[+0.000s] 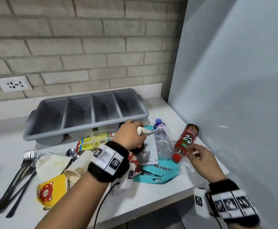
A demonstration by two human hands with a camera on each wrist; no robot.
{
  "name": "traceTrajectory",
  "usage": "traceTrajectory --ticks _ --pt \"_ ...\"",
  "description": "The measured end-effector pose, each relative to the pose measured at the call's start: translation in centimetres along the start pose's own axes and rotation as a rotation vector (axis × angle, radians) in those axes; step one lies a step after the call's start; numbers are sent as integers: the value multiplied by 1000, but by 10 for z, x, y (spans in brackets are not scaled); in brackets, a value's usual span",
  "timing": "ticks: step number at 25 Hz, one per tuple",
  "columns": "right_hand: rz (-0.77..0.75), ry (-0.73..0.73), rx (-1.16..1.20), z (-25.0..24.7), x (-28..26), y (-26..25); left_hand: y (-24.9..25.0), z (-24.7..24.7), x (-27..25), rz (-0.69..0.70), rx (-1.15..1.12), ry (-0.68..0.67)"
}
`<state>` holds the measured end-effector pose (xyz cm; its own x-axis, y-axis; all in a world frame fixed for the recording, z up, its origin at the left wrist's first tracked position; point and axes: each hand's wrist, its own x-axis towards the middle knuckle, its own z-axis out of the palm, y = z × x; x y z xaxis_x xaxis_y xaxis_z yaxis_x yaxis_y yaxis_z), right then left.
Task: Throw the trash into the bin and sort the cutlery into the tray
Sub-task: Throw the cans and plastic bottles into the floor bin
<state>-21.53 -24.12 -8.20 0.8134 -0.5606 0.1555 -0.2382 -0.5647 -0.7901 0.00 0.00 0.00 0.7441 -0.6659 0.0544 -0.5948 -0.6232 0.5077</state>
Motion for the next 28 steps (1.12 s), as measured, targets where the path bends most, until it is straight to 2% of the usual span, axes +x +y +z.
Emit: traceTrajectory --ticks 1,3,6,10,13,16,21,24,26,28 --pt "-13 67 -28 8 18 2 3 8 10 -21 44 27" --pt "66 95 -140 21 44 2 9 19 21 -98 200 27" --pt "356 17 -247 49 68 6 14 36 24 -152 353 -17" --pt "545 17 -250 72 83 21 9 46 31 -126 516 17" --pt "623 64 -213 81 87 33 -5 57 44 -83 625 9" --pt "594 125 -158 81 85 36 -24 61 57 -97 689 53" --pt "477 252 -62 68 63 18 -3 16 41 -86 630 -97" --pt "349 329 43 50 35 -7 11 -19 23 -125 317 -62" --pt "207 397 122 41 13 -22 17 -38 5 -117 77 30" --pt "77 397 210 35 -19 -33 23 -44 -18 -66 -144 105"
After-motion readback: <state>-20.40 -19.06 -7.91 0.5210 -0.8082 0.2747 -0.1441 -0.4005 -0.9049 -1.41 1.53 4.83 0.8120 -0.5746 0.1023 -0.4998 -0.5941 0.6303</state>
